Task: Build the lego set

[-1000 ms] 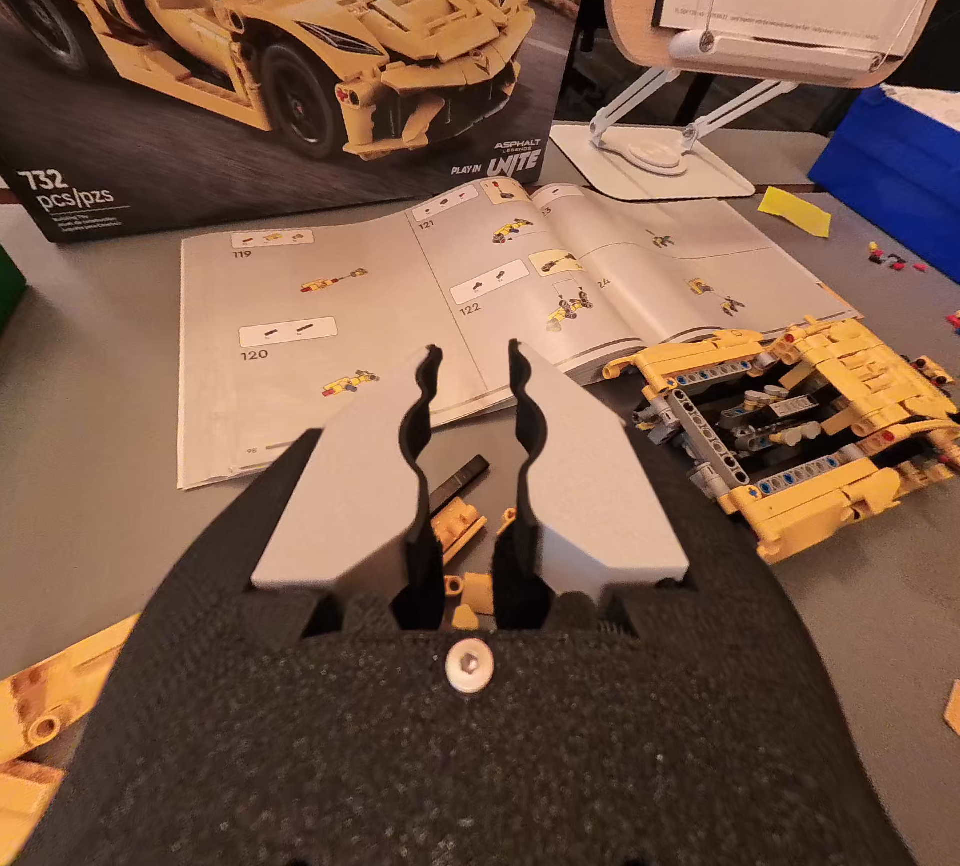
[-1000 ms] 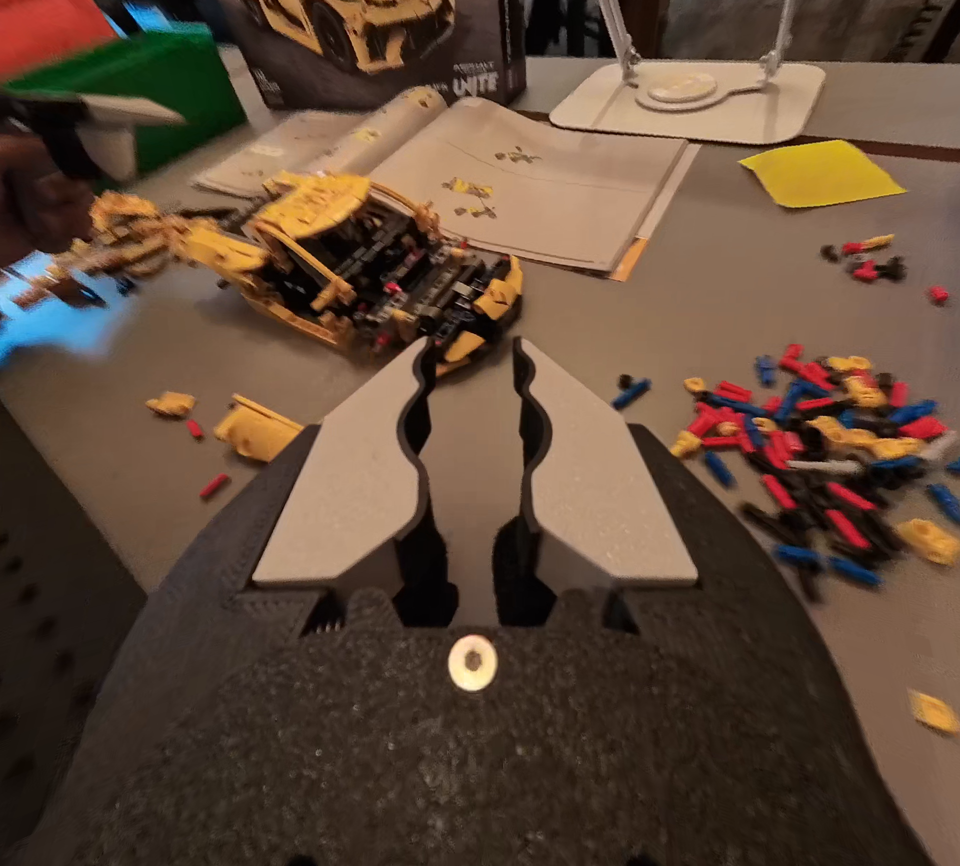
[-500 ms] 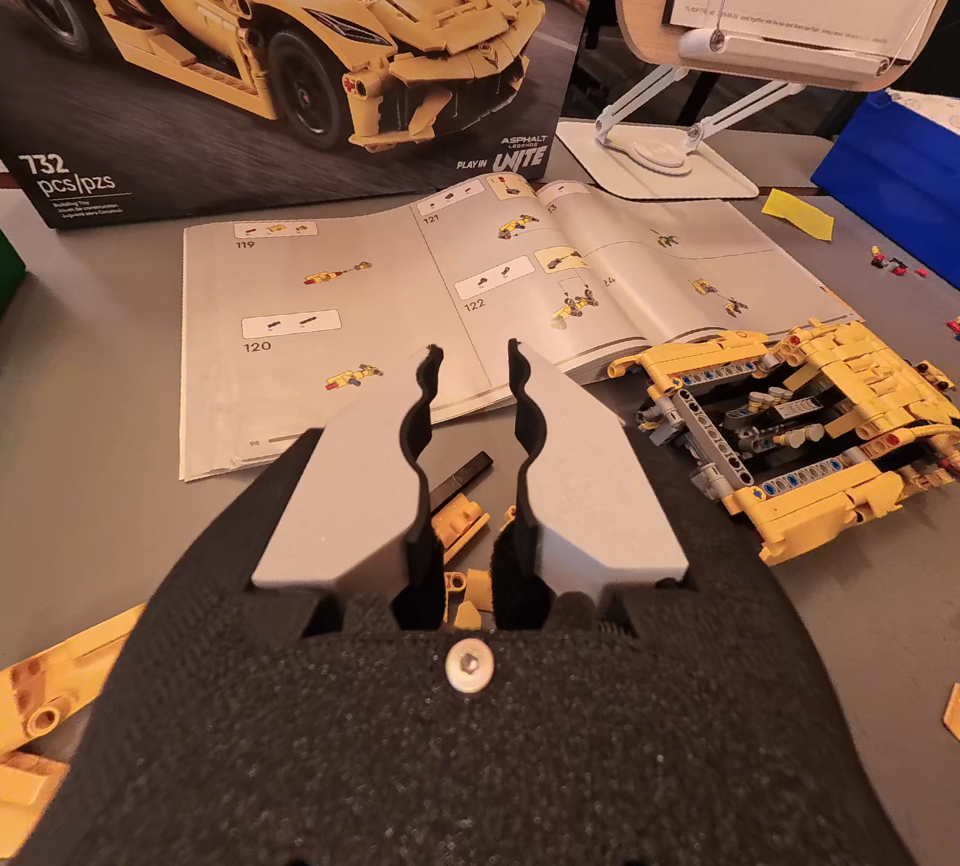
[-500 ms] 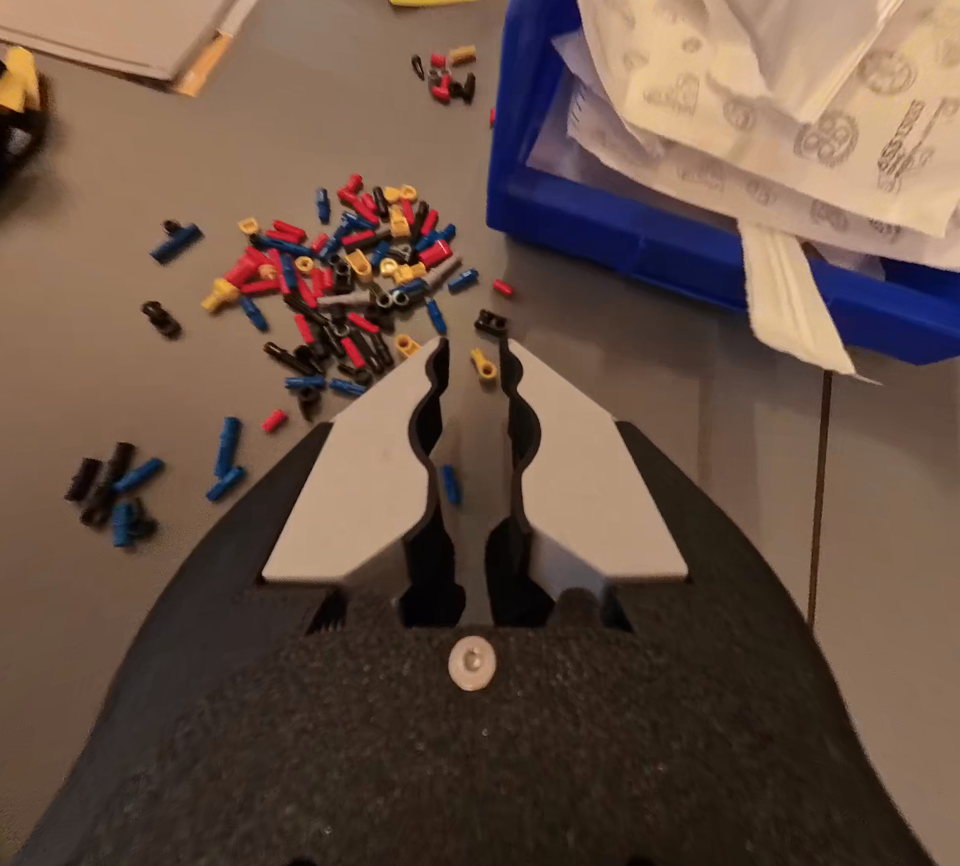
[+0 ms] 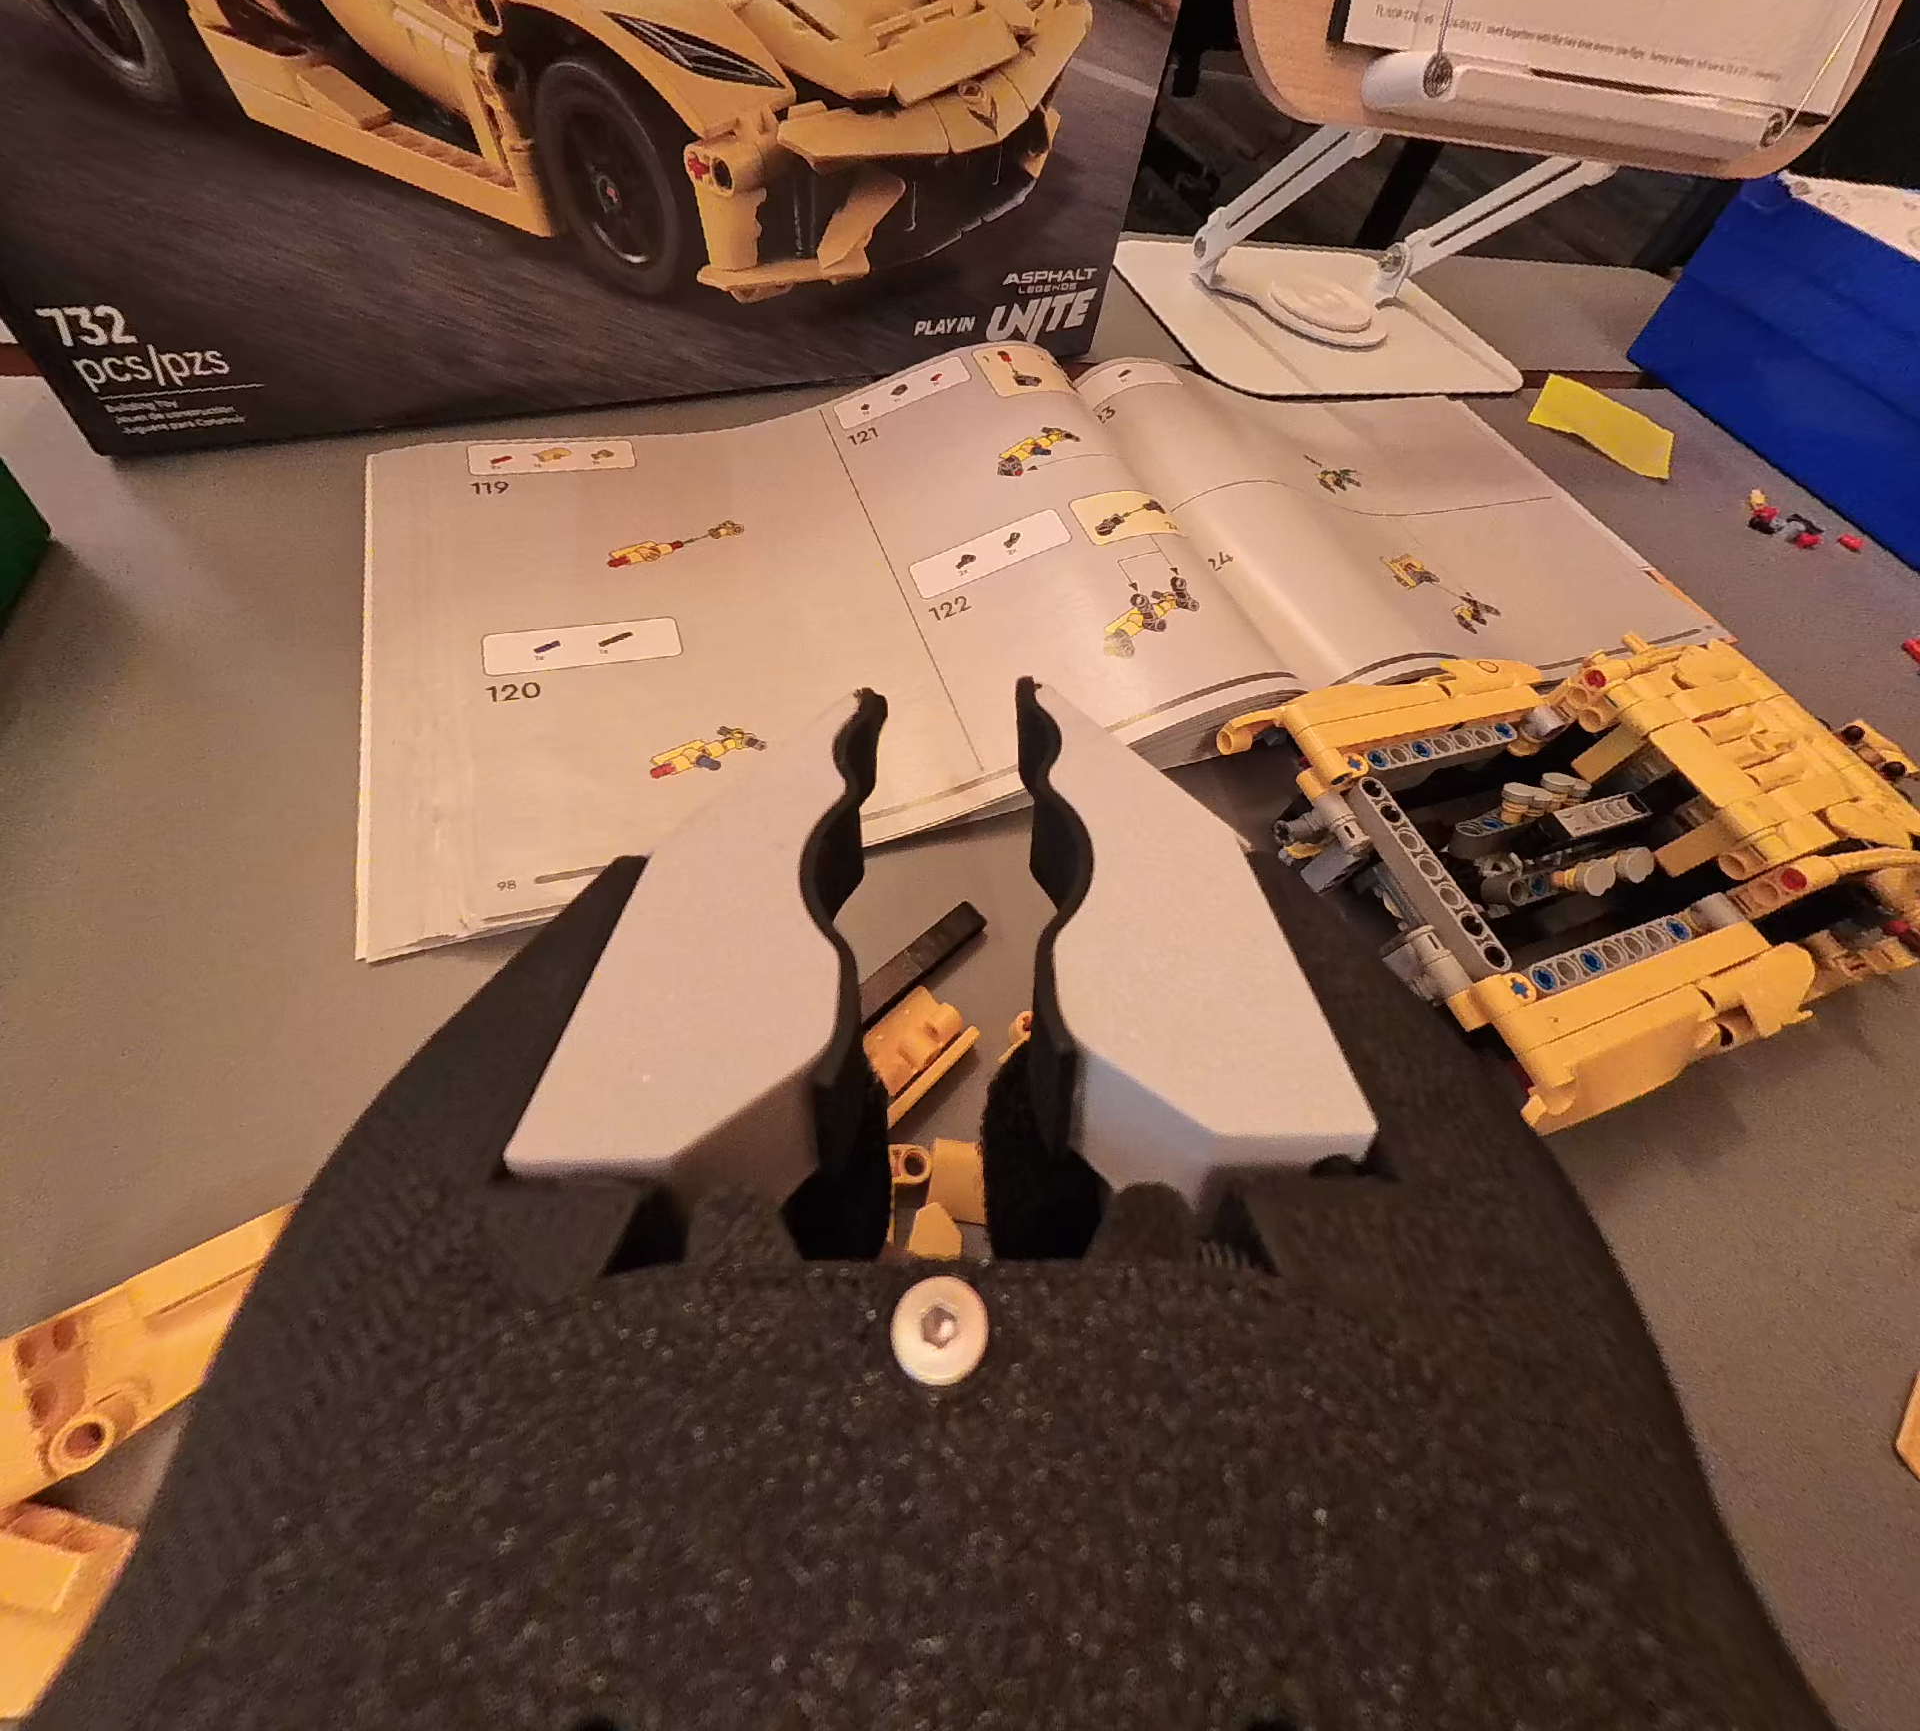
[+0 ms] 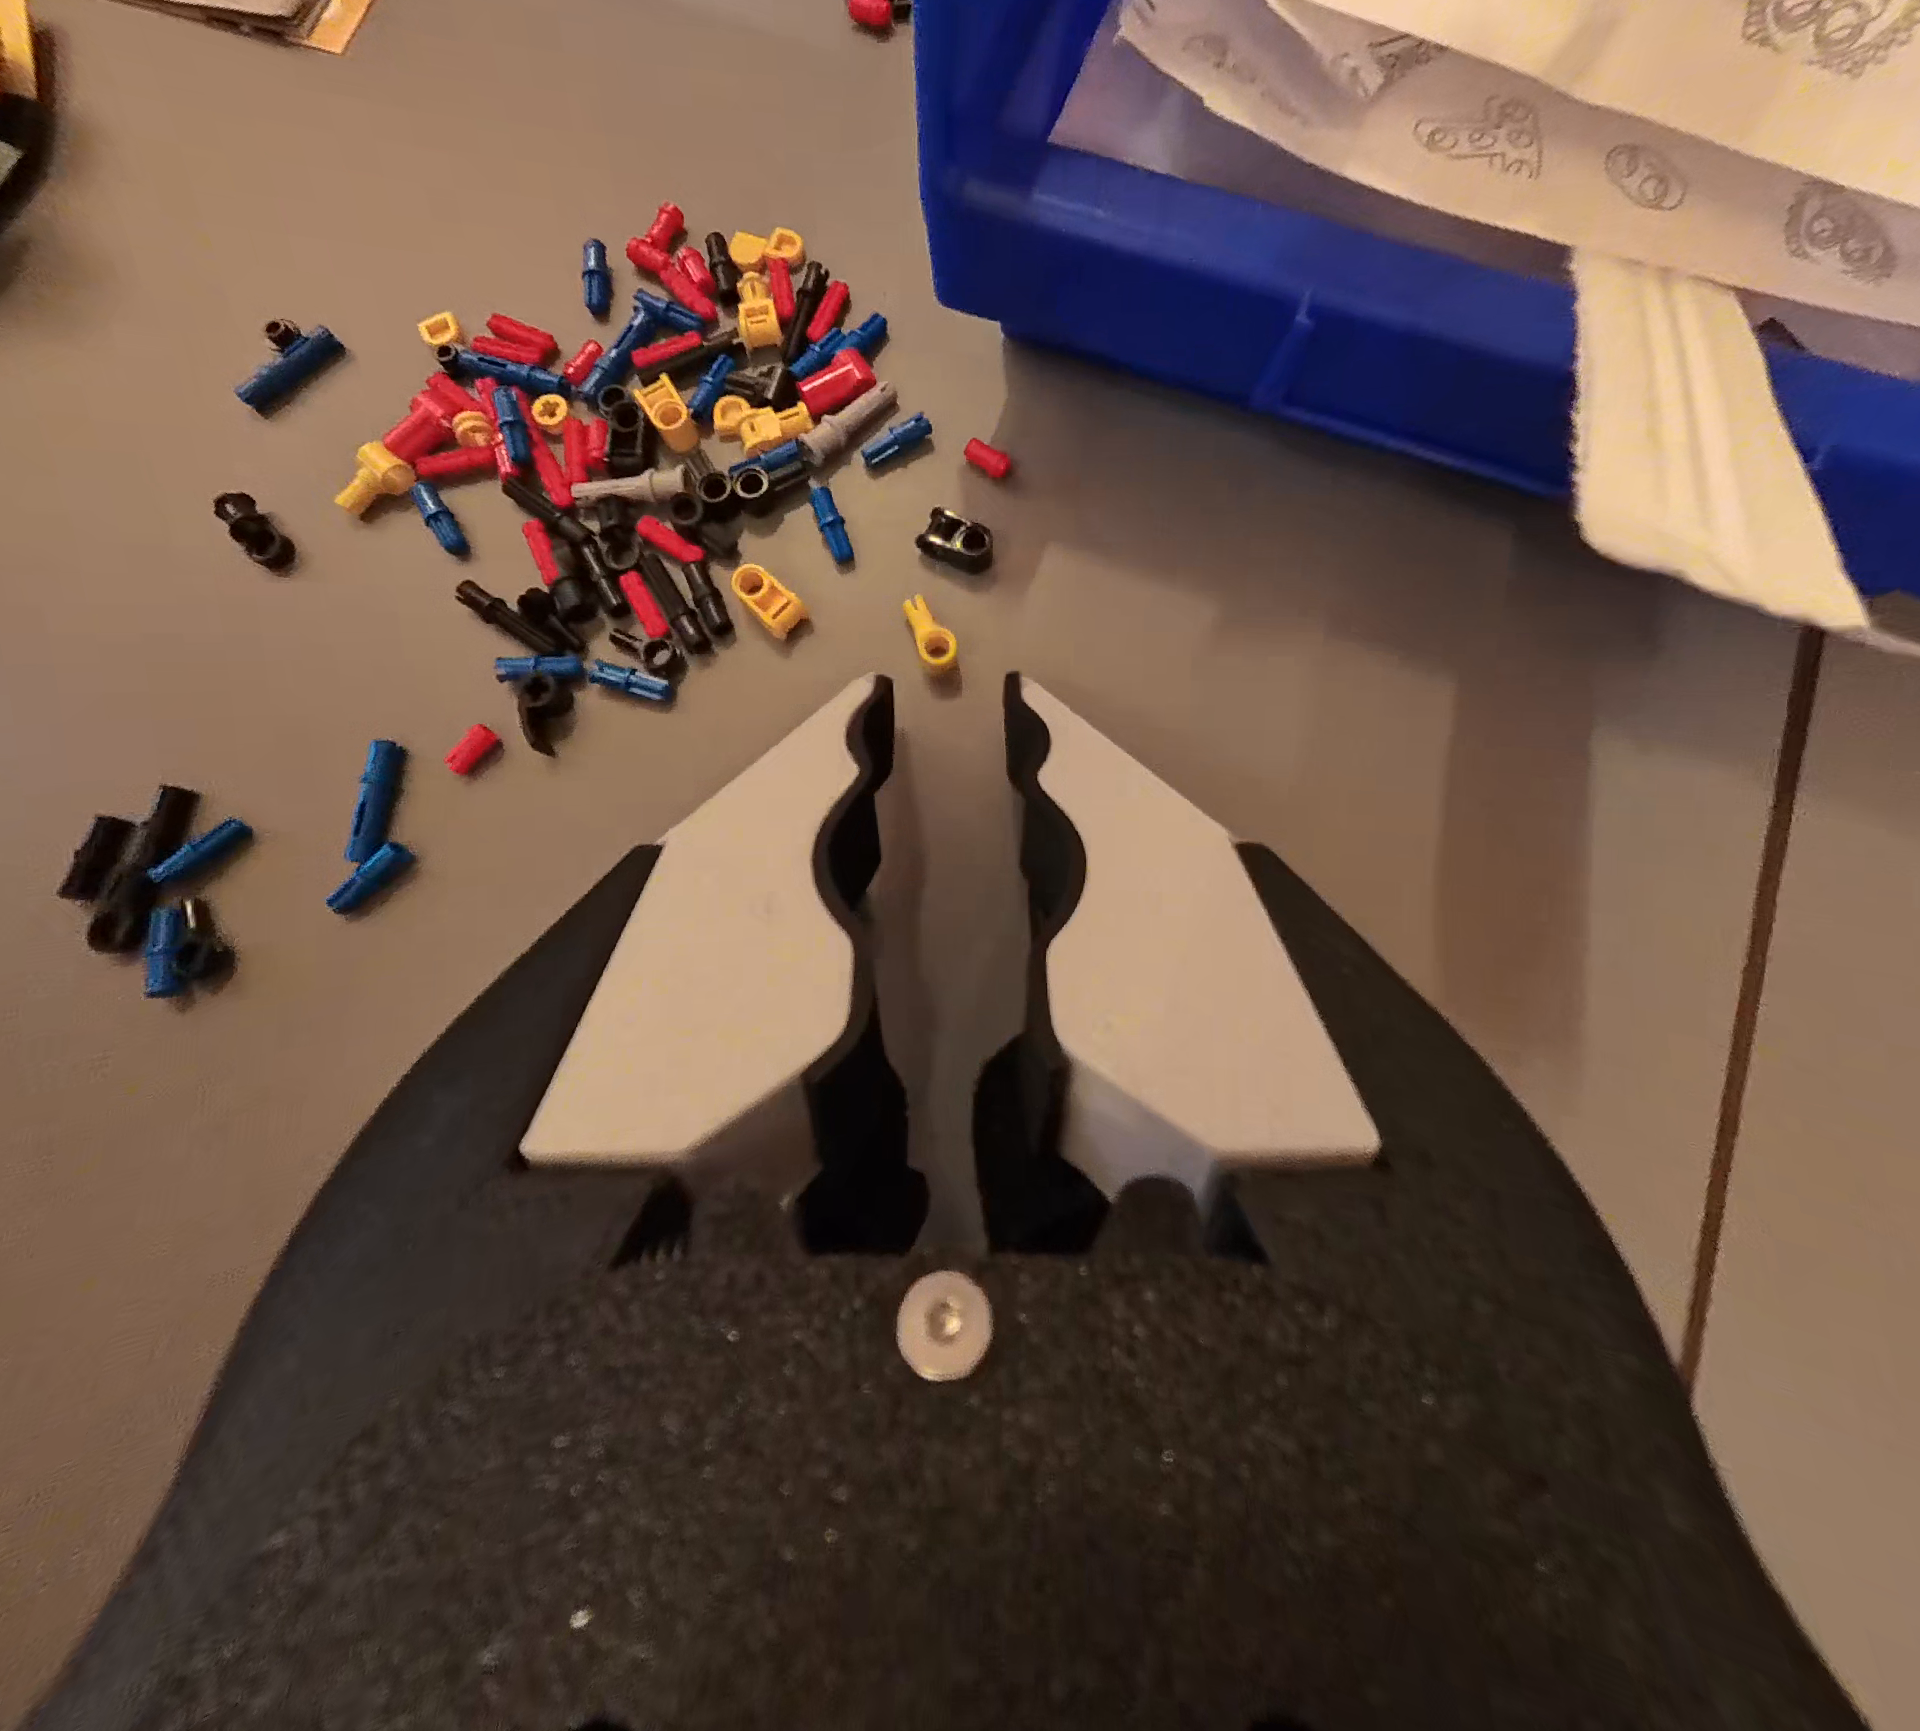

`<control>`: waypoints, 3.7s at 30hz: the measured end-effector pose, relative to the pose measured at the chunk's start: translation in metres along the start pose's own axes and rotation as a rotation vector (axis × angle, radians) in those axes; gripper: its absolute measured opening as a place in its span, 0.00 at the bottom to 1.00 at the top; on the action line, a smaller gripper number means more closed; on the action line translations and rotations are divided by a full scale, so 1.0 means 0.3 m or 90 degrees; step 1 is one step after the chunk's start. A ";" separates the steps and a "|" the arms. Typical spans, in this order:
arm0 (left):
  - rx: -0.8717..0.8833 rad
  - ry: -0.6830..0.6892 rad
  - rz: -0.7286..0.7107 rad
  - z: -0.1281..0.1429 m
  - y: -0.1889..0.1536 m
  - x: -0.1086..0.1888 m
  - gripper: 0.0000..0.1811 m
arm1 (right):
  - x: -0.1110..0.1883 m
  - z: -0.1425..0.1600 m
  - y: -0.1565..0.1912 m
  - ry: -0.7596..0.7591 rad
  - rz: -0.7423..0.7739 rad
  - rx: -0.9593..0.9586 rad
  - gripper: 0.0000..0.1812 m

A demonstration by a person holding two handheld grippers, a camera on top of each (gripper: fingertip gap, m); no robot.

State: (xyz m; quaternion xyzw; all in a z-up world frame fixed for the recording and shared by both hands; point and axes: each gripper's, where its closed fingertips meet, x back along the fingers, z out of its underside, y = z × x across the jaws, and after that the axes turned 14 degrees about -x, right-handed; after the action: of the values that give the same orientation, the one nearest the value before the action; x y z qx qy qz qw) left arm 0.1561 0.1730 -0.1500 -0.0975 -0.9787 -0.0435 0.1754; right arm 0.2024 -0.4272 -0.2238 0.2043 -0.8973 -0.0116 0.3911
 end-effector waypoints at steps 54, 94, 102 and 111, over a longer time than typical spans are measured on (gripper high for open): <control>-0.002 0.058 -0.039 0.065 0.082 0.039 0.14 | -0.126 -0.239 0.829 -0.252 -0.254 0.015 0.11; -0.039 0.060 -0.054 0.061 0.067 0.036 0.14 | 0.110 -0.115 0.164 -0.134 0.026 0.006 0.09; -0.067 0.058 -0.073 0.056 0.069 0.035 0.13 | -0.010 -0.011 0.046 -0.021 -0.023 0.011 0.11; -0.077 0.059 -0.070 0.053 0.060 0.029 0.13 | -0.037 -0.051 0.130 -0.019 -0.078 0.104 0.10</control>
State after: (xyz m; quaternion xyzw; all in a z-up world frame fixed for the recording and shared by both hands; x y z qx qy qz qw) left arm 0.1463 0.1940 -0.1610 -0.0517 -0.9691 -0.1162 0.2113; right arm 0.2062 -0.3851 -0.2139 0.2896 -0.8869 0.0349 0.3582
